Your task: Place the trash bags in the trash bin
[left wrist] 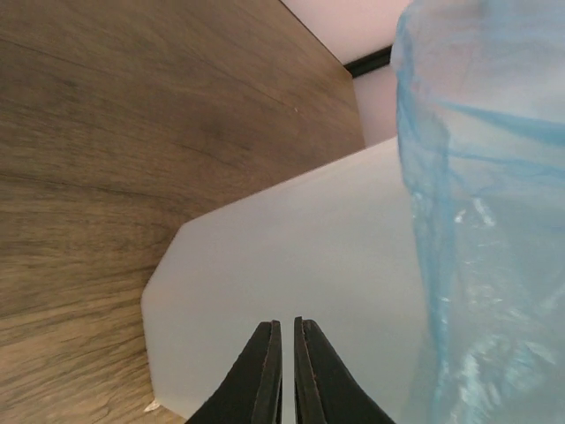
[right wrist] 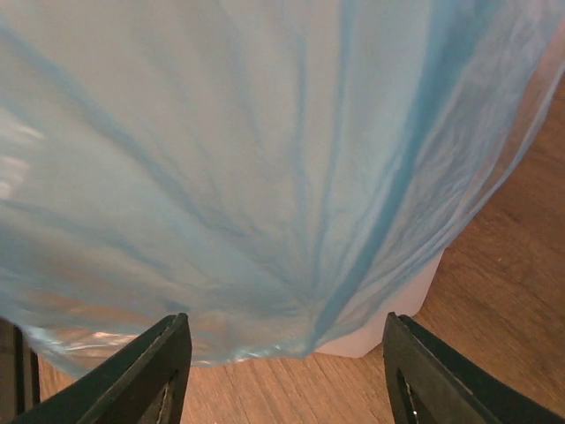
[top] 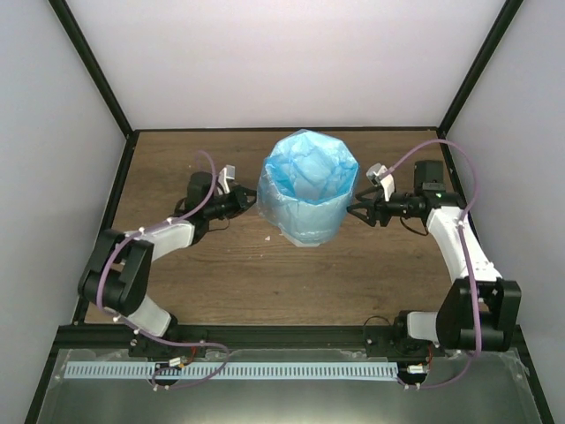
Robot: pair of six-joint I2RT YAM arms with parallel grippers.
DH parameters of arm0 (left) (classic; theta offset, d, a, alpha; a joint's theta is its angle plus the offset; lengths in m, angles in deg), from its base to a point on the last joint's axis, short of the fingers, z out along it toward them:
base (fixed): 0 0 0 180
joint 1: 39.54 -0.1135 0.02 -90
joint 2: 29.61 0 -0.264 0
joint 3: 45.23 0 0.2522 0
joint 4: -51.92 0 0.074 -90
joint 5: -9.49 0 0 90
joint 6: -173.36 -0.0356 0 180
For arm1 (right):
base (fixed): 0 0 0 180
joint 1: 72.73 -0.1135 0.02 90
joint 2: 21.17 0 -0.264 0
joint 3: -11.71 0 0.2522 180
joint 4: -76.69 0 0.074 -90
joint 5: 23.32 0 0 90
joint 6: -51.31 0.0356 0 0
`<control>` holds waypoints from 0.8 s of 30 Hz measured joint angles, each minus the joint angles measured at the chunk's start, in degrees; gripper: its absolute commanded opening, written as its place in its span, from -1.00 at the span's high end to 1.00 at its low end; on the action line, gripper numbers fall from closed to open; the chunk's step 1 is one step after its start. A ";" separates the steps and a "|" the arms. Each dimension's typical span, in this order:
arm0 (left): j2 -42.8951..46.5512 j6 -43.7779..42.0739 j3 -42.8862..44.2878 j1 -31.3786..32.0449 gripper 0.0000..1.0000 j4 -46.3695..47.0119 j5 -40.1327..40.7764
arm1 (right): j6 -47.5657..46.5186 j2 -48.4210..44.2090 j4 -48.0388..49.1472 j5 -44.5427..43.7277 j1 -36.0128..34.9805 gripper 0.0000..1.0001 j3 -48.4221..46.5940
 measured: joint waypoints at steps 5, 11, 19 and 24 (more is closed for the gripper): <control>6.73 -6.03 2.40 -1.62 0.34 -12.33 4.72 | -0.28 -5.29 -2.01 -0.37 1.60 -0.31 -0.15; 12.48 -15.63 11.41 -3.06 -0.18 -26.58 11.10 | 1.95 -7.78 -4.63 -2.78 4.02 -0.63 -3.21; 12.33 -27.58 22.40 -3.08 -0.51 -41.11 18.27 | 15.76 -12.13 4.24 -16.55 4.28 -1.00 -7.58; 11.54 -32.28 25.05 -3.10 -0.99 -49.16 24.59 | 26.01 -12.00 9.35 -26.14 4.33 -1.00 -8.26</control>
